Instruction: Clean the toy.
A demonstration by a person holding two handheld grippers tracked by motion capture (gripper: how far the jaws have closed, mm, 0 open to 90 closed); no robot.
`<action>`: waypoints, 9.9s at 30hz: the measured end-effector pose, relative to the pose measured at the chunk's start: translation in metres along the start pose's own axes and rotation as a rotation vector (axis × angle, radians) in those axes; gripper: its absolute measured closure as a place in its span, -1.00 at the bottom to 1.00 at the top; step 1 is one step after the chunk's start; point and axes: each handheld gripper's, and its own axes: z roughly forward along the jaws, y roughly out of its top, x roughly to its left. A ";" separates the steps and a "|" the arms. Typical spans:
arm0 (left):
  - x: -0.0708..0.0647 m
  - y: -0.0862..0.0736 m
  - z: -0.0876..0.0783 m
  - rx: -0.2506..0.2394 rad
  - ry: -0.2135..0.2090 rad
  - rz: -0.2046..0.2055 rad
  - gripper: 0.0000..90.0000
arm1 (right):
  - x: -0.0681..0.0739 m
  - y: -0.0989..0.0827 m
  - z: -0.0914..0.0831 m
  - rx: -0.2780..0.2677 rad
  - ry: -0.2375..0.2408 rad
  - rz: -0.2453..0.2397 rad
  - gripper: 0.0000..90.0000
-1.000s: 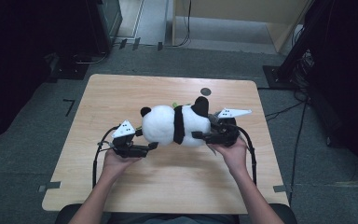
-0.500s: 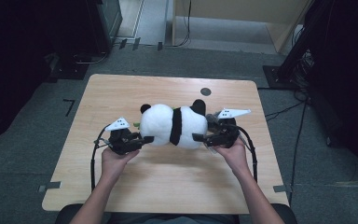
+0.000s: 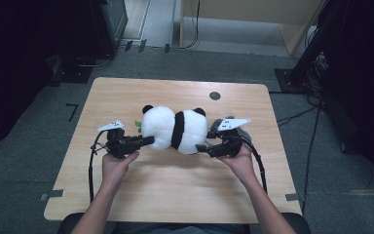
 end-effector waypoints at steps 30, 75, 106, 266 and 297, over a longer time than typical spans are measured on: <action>0.001 -0.021 0.018 0.131 0.127 0.039 -0.19 | 0.003 0.002 -0.005 -0.001 -0.087 0.042 -0.22; 0.002 0.014 0.016 0.014 0.130 0.134 -0.57 | -0.079 -0.049 -0.025 0.086 -0.462 0.148 0.05; 0.008 0.016 0.039 0.111 0.201 0.141 -0.97 | -0.058 0.027 -0.051 -0.003 -0.378 0.178 0.66; 0.007 0.003 0.031 0.046 0.190 0.149 -0.37 | -0.034 0.132 0.020 0.223 -0.128 0.095 0.60; -0.001 0.005 0.030 0.066 0.238 0.152 -0.25 | 0.029 0.116 0.092 0.248 -0.083 -0.111 0.58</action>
